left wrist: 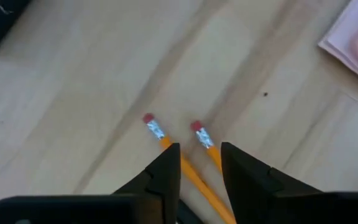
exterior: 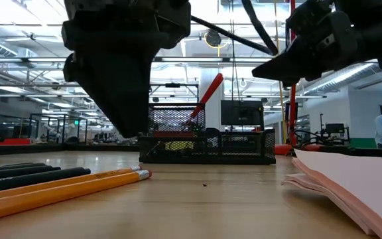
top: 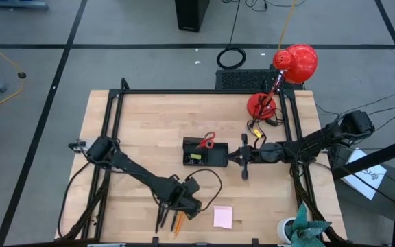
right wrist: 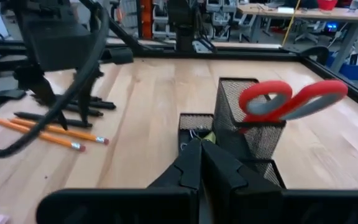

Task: Pick and place office supplies into organizer
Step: Put the black pen into the black desk organizer

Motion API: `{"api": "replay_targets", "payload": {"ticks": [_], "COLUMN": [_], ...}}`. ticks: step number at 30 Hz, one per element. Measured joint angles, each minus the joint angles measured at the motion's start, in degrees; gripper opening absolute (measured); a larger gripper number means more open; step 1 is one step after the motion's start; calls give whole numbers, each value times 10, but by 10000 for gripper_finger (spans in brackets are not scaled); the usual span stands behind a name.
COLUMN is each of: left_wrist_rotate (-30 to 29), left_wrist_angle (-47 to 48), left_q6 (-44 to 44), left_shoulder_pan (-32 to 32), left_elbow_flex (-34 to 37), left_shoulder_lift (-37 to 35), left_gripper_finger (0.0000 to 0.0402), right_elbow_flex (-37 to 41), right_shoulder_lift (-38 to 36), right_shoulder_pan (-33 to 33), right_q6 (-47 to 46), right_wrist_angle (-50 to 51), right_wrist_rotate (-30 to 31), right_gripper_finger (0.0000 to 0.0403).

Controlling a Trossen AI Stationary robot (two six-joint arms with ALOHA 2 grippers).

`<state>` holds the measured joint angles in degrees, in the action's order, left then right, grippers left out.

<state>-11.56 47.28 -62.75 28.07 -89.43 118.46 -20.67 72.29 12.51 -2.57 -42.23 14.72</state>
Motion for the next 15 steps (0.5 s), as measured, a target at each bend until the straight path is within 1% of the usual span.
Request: {"api": "replay_targets", "payload": {"ticks": [3,8,11,15], "left_wrist_rotate": [-15,-16,-16,-22], "left_wrist_angle": [13,19,22,34], "left_q6": [-18,-42,-69,-68], "left_shoulder_pan": [-5,-12,-10,-11], "left_elbow_flex": [1,1,1,2], "left_shoulder_lift": [1,1,1,1], "left_gripper_finger": [137,161,170,175], "right_elbow_flex": [0,0,0,0], "right_shoulder_lift": [0,0,0,0], "right_shoulder_pan": [0,1,1,1], "right_q6": [-12,-38,-38,-35], "right_wrist_angle": [-4,0,1,2], "right_wrist_rotate": [0,0,0,0], "right_gripper_finger": [4,4,4,4]}}
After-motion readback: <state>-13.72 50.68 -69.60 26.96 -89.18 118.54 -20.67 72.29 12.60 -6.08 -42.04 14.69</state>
